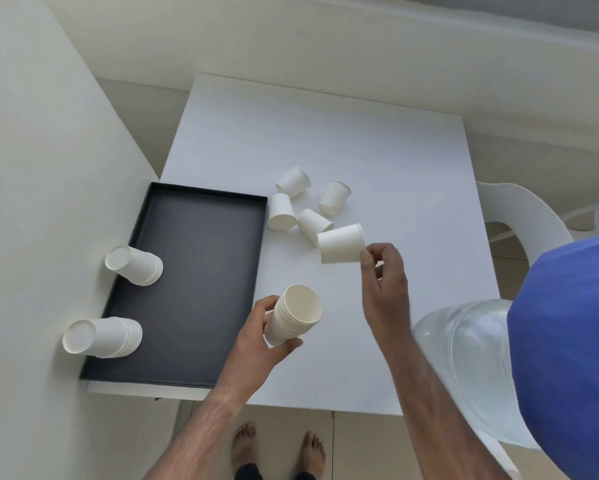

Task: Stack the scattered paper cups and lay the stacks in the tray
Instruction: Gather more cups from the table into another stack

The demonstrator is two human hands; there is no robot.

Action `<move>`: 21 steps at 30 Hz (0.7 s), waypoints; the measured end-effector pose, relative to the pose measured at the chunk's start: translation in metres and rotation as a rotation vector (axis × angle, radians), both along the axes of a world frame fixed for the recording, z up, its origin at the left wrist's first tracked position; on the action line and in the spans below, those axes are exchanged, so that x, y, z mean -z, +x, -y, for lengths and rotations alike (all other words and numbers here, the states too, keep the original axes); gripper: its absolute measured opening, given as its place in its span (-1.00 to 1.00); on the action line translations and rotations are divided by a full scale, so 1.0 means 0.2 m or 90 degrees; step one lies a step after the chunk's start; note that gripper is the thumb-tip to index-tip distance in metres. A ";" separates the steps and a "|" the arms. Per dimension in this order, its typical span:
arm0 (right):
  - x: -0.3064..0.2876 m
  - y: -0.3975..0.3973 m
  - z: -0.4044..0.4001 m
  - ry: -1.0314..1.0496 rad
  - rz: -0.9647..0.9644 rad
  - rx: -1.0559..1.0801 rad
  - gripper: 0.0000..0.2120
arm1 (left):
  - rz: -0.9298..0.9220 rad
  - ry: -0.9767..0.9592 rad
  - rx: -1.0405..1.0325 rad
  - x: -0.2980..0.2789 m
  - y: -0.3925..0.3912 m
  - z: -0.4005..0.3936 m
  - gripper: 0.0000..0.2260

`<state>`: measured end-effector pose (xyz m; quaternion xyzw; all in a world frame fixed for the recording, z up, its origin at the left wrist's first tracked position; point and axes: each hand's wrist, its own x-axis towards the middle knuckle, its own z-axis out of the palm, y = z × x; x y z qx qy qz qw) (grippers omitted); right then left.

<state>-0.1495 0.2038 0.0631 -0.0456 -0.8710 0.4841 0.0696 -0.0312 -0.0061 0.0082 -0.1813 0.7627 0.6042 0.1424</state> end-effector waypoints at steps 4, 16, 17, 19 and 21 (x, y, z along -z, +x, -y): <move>-0.10 0.19 0.03 0.039 -0.031 -0.101 -0.95 | -0.005 0.008 -0.009 -0.02 0.00 -0.01 -0.33; -0.16 0.37 -0.05 0.272 -0.108 -0.258 -0.97 | -0.037 0.001 -0.009 -0.05 0.05 -0.06 -0.36; -0.16 0.38 -0.06 0.276 -0.097 -0.285 -0.97 | -0.038 0.000 -0.006 -0.05 0.06 -0.06 -0.36; -0.15 0.38 -0.06 0.276 -0.061 -0.338 -0.96 | -0.039 -0.001 -0.004 -0.06 0.07 -0.07 -0.36; -0.14 0.39 -0.04 0.234 0.000 -0.366 -0.95 | -0.041 -0.001 -0.006 -0.05 0.07 -0.07 -0.35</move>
